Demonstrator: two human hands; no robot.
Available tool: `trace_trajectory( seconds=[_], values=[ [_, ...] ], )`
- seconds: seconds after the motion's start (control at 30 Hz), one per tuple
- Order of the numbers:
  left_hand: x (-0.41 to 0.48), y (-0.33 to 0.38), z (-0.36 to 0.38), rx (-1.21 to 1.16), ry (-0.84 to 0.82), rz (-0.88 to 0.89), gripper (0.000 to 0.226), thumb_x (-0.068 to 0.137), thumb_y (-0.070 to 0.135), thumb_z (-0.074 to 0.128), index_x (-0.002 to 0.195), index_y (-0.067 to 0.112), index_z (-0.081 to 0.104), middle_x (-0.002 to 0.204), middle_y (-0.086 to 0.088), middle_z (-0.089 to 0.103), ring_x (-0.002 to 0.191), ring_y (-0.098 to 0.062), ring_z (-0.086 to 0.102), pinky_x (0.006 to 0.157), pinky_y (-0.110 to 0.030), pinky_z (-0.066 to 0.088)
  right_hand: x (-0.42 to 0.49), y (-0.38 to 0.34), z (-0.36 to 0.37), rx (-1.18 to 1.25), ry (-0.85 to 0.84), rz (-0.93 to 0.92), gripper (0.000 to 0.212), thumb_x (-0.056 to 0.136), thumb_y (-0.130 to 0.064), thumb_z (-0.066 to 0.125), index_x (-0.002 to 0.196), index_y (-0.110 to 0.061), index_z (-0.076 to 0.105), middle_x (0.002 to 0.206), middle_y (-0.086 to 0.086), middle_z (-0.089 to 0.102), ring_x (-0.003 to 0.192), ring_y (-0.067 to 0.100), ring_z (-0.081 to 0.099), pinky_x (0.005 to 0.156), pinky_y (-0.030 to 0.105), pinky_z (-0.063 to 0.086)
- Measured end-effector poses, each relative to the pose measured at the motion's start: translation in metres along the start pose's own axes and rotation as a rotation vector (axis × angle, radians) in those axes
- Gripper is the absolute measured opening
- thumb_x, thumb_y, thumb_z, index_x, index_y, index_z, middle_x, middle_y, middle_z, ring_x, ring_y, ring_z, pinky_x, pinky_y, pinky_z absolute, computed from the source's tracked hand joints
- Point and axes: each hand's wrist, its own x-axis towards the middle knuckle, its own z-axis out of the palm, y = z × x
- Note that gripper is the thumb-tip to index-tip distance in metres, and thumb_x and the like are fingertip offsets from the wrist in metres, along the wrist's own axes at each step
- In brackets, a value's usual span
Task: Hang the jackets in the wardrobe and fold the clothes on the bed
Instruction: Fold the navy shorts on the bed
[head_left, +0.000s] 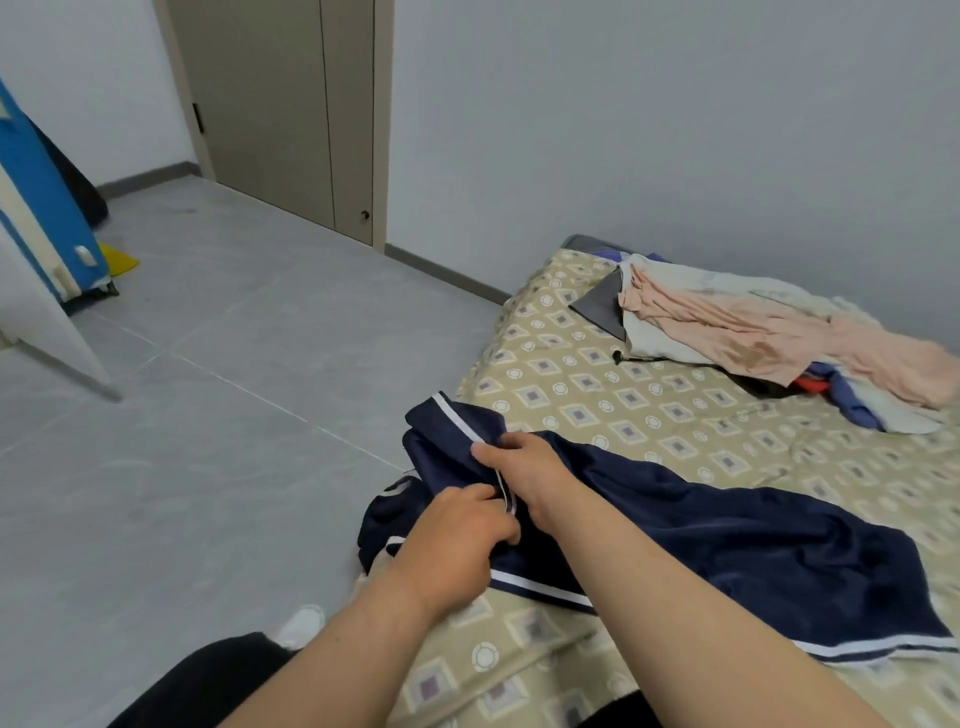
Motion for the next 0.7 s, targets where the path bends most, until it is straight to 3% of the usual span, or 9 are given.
trace_trajectory(
  seconds=[0.1,0.17,0.2,0.27,0.37,0.43,0.53,0.63,0.7],
  values=[
    [0.001,0.005,0.009,0.06,-0.117,0.027,0.034,0.067,-0.002,0.049,0.086,0.022,0.062,0.084,0.011,0.047,0.095,-0.014,0.045,0.076,-0.027,0.028,0.005,0.01,-0.012,-0.027,0.033,-0.027,0.007,0.09,-0.006,0.06,0.093,-0.003,0.065,0.084,0.017,0.063,0.079,0.019,0.052,0.076,0.036,0.051],
    [-0.002,0.005,0.011,0.045,-0.095,-0.039,0.036,0.066,-0.006,0.043,0.087,0.021,0.053,0.082,0.01,0.045,0.087,-0.019,0.046,0.073,-0.027,0.032,0.006,0.013,-0.027,0.12,0.104,-0.029,0.012,0.093,-0.006,0.054,0.087,-0.008,0.063,0.082,0.011,0.058,0.077,0.021,0.051,0.071,0.034,0.046],
    [-0.003,0.005,0.012,0.01,-0.055,-0.12,0.038,0.066,-0.007,0.037,0.088,0.022,0.046,0.079,0.009,0.041,0.081,-0.02,0.044,0.064,-0.026,0.031,0.006,0.016,-0.037,0.234,0.137,-0.025,0.012,0.094,-0.006,0.051,0.09,-0.009,0.062,0.085,0.011,0.059,0.079,0.023,0.053,0.073,0.036,0.046],
    [-0.005,0.003,0.012,0.01,0.035,-0.266,0.038,0.067,-0.005,0.029,0.089,0.025,0.037,0.074,0.009,0.032,0.072,-0.023,0.042,0.052,-0.029,0.021,0.002,0.029,-0.064,0.441,0.21,-0.001,0.015,0.094,-0.003,0.047,0.092,-0.01,0.06,0.088,0.011,0.061,0.079,0.025,0.057,0.072,0.035,0.049],
    [0.001,-0.004,0.01,0.147,0.032,-0.28,0.038,0.07,-0.004,0.039,0.089,0.028,0.04,0.082,0.01,0.037,0.074,-0.022,0.043,0.063,-0.031,0.023,-0.012,0.055,-0.111,0.668,0.399,0.08,0.029,0.09,0.009,0.039,0.096,-0.012,0.059,0.089,0.009,0.064,0.079,0.024,0.062,0.07,0.036,0.056],
    [0.005,-0.007,0.011,0.198,-0.076,-0.241,0.029,0.071,0.002,0.045,0.083,0.028,0.047,0.085,0.007,0.044,0.078,-0.022,0.046,0.068,-0.033,0.025,-0.021,0.075,-0.139,0.798,0.482,0.146,0.038,0.086,0.014,0.033,0.099,-0.011,0.058,0.094,0.011,0.065,0.085,0.028,0.064,0.074,0.043,0.057],
    [0.004,-0.011,0.02,0.176,-0.169,-0.194,0.007,0.07,0.027,0.045,0.068,0.024,0.05,0.076,0.008,0.045,0.077,-0.021,0.047,0.074,-0.033,0.031,-0.033,0.102,-0.174,0.827,0.53,0.225,0.026,0.085,0.007,0.042,0.1,-0.008,0.058,0.1,0.011,0.065,0.089,0.029,0.066,0.074,0.043,0.056],
    [0.006,-0.01,0.023,0.161,-0.16,-0.208,0.038,0.074,0.051,0.033,0.058,0.019,0.047,0.066,0.007,0.046,0.071,-0.015,0.046,0.077,-0.032,0.036,-0.038,0.118,-0.198,0.888,0.507,0.217,0.019,0.09,-0.016,0.066,0.108,-0.01,0.066,0.103,0.009,0.074,0.094,0.026,0.072,0.077,0.041,0.059],
    [0.008,-0.009,0.024,0.141,-0.1,-0.248,0.047,0.083,0.056,0.039,0.054,0.019,0.04,0.06,0.008,0.046,0.064,-0.011,0.045,0.068,-0.029,0.032,-0.039,0.124,-0.209,0.862,0.492,0.221,0.021,0.091,-0.015,0.067,0.111,-0.008,0.066,0.1,0.011,0.075,0.093,0.026,0.073,0.074,0.039,0.06]
  ],
)
